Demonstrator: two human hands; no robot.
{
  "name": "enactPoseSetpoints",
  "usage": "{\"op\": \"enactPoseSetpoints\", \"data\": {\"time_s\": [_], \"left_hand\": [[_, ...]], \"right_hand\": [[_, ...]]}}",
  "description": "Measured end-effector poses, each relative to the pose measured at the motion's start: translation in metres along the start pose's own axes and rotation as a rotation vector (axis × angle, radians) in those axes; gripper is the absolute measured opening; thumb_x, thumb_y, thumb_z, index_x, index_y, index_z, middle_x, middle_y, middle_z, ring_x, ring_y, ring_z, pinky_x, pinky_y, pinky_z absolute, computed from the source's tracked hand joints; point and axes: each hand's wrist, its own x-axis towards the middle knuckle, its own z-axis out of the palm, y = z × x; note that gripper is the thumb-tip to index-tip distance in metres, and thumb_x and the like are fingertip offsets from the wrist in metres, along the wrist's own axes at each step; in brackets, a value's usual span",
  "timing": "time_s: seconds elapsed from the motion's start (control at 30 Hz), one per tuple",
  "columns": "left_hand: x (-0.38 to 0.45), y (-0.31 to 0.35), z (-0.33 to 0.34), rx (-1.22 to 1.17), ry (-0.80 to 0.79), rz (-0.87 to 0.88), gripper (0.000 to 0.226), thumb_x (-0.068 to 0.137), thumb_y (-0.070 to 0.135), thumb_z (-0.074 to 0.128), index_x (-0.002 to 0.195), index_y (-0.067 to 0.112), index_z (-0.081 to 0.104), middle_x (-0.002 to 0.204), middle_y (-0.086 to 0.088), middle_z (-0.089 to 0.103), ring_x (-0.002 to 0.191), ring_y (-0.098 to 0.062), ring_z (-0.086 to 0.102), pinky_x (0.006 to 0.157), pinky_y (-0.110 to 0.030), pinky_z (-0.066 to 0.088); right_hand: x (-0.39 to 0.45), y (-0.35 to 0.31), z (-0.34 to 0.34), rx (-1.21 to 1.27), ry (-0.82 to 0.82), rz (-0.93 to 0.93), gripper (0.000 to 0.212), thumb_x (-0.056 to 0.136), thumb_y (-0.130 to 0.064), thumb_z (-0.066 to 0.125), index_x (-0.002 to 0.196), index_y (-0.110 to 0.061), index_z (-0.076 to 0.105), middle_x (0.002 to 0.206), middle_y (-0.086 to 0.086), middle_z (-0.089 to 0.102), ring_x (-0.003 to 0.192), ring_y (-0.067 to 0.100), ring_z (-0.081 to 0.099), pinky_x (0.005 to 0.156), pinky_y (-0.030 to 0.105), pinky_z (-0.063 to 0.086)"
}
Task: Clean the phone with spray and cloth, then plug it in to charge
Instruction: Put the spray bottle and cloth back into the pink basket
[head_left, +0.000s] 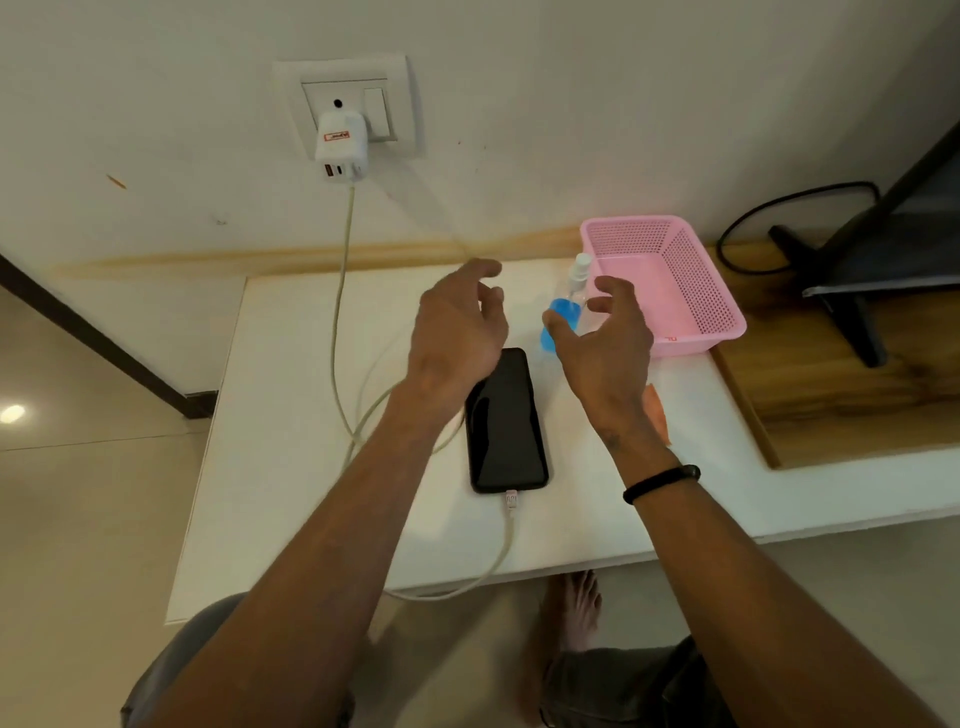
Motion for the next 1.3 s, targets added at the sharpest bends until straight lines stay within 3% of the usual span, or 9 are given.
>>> {"op": "enactPoseSetpoints", "data": {"time_s": [0.17, 0.4, 0.5, 0.63, 0.7, 0.8, 0.9, 1.03, 1.3], "left_hand": [[0.007, -0.008, -0.019, -0.043, 0.048, -0.001, 0.031, 0.105, 0.021, 0.054, 0.133, 0.025, 0.064, 0.110, 0.008, 0.066, 0.082, -0.002, 0.062, 0.058, 0.003, 0.040], [0.000, -0.009, -0.026, -0.055, -0.035, 0.075, 0.040, 0.095, 0.037, 0.070, 0.134, 0.032, 0.062, 0.116, 0.014, 0.069, 0.100, -0.003, 0.064, 0.068, -0.001, 0.043], [-0.003, -0.002, -0.018, -0.032, -0.108, 0.141, 0.053, 0.092, 0.048, 0.073, 0.140, 0.034, 0.056, 0.126, 0.015, 0.066, 0.106, 0.000, 0.059, 0.075, -0.001, 0.039], [-0.005, 0.004, -0.011, -0.132, -0.090, 0.142, 0.051, 0.094, 0.044, 0.072, 0.139, 0.026, 0.055, 0.113, 0.022, 0.059, 0.086, 0.014, 0.060, 0.067, 0.008, 0.041], [-0.005, 0.004, -0.012, -0.177, -0.070, 0.074, 0.051, 0.093, 0.043, 0.074, 0.138, 0.027, 0.056, 0.114, 0.022, 0.057, 0.087, 0.007, 0.060, 0.067, 0.009, 0.041], [-0.003, 0.001, -0.012, -0.274, -0.078, -0.061, 0.047, 0.091, 0.043, 0.076, 0.133, 0.032, 0.059, 0.115, 0.013, 0.063, 0.088, 0.003, 0.064, 0.068, -0.004, 0.052], [-0.002, -0.002, -0.014, -0.380, -0.067, -0.178, 0.047, 0.089, 0.041, 0.078, 0.131, 0.030, 0.061, 0.120, 0.004, 0.068, 0.098, -0.011, 0.069, 0.075, -0.017, 0.057], [-0.001, -0.001, -0.017, -0.503, -0.055, -0.294, 0.048, 0.090, 0.035, 0.079, 0.133, 0.026, 0.061, 0.122, -0.001, 0.070, 0.106, -0.017, 0.071, 0.081, -0.021, 0.058], [-0.007, 0.007, -0.014, -0.682, -0.175, -0.469, 0.050, 0.087, 0.039, 0.080, 0.132, 0.023, 0.064, 0.120, -0.007, 0.073, 0.108, -0.022, 0.071, 0.102, -0.045, 0.056]], "right_hand": [[0.007, -0.002, -0.005, -0.020, 0.001, 0.010, 0.040, 0.087, -0.046, 0.076, 0.116, -0.021, 0.064, 0.103, -0.014, 0.062, 0.098, 0.010, 0.062, 0.083, 0.029, 0.050], [0.013, -0.040, -0.032, 0.291, 0.038, 0.023, 0.040, 0.078, -0.044, 0.085, 0.110, -0.024, 0.070, 0.092, -0.021, 0.068, 0.083, -0.001, 0.069, 0.067, 0.002, 0.050], [0.007, -0.058, -0.039, 0.381, -0.101, -0.069, 0.040, 0.075, -0.047, 0.086, 0.106, -0.023, 0.073, 0.090, -0.017, 0.074, 0.082, -0.003, 0.071, 0.067, 0.009, 0.055], [-0.002, -0.066, -0.038, 0.493, -0.251, -0.098, 0.028, 0.080, -0.045, 0.083, 0.101, -0.027, 0.077, 0.089, -0.012, 0.078, 0.079, 0.008, 0.075, 0.062, 0.018, 0.057], [0.001, -0.060, -0.036, 0.508, -0.303, -0.023, 0.024, 0.086, -0.049, 0.076, 0.098, -0.028, 0.078, 0.089, -0.011, 0.079, 0.079, 0.010, 0.075, 0.062, 0.023, 0.059], [0.008, -0.036, -0.029, 0.166, -0.319, 0.035, 0.022, 0.091, -0.042, 0.074, 0.105, -0.025, 0.076, 0.095, -0.014, 0.076, 0.080, 0.006, 0.071, 0.079, 0.030, 0.061], [0.004, -0.010, -0.016, -0.276, -0.422, -0.086, 0.032, 0.094, -0.025, 0.072, 0.125, -0.021, 0.068, 0.124, -0.004, 0.067, 0.104, 0.012, 0.066, 0.090, 0.023, 0.047], [0.001, 0.009, -0.001, -0.433, -0.530, -0.188, 0.036, 0.096, -0.014, 0.068, 0.130, -0.023, 0.065, 0.137, 0.002, 0.060, 0.123, 0.021, 0.058, 0.101, 0.026, 0.042], [-0.002, 0.017, 0.014, -0.523, -0.468, -0.208, 0.035, 0.090, -0.007, 0.074, 0.123, -0.017, 0.069, 0.120, 0.005, 0.067, 0.103, 0.019, 0.066, 0.086, 0.024, 0.049]]}}
